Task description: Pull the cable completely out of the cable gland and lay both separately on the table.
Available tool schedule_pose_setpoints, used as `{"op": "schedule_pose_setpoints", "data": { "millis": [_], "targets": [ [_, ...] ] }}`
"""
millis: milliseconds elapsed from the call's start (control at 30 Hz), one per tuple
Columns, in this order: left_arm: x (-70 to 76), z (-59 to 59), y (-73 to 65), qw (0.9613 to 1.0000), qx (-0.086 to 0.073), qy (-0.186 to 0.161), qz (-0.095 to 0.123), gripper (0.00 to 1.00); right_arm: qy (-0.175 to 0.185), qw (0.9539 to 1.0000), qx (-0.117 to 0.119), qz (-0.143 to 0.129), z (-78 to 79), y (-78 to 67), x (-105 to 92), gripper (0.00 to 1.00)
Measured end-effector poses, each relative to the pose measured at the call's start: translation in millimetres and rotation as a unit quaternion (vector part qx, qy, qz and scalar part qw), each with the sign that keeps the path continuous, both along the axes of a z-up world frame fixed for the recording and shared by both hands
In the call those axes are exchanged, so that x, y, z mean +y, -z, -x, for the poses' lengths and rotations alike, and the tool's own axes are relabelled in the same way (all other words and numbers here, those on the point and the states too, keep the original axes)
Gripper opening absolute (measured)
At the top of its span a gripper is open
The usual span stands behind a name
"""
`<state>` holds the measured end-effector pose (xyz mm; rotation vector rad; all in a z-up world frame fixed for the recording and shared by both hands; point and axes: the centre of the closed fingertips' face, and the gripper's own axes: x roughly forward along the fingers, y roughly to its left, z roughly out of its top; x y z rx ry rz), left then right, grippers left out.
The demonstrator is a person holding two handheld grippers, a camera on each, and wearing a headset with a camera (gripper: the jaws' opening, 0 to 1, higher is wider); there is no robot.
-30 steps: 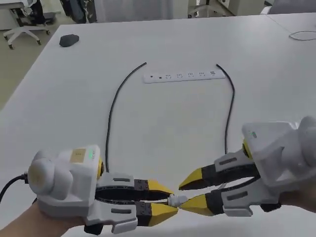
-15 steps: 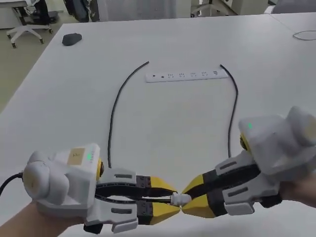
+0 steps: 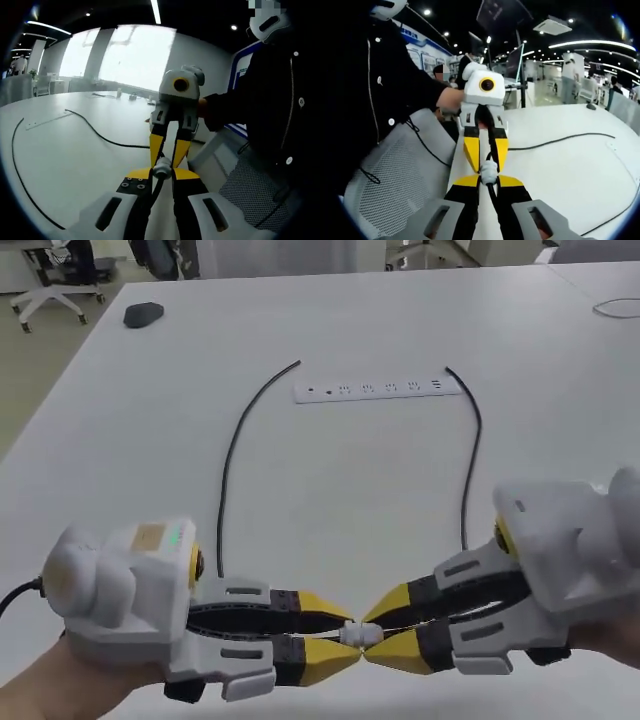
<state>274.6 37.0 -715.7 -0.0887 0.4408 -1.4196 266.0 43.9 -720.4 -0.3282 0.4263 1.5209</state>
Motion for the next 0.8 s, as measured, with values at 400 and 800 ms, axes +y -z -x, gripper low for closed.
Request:
{"op": "schedule_pose_setpoints", "data": {
  "millis": [400,800],
  "targets": [
    [1.3,-5.4,-1.4,0.9949,0.095,-0.032,0.012,0.15,-0.026,0.992,-0.123,0.009,-2.5,-4.2,0.0,0.07],
    [2.3,-2.0,-13.3,0.9998,0.002,-0.01,0.018,0.15,0.019,0.9996,-0.022,0.008,-1.9,-12.5,-2.1,0.09]
  ]
}}
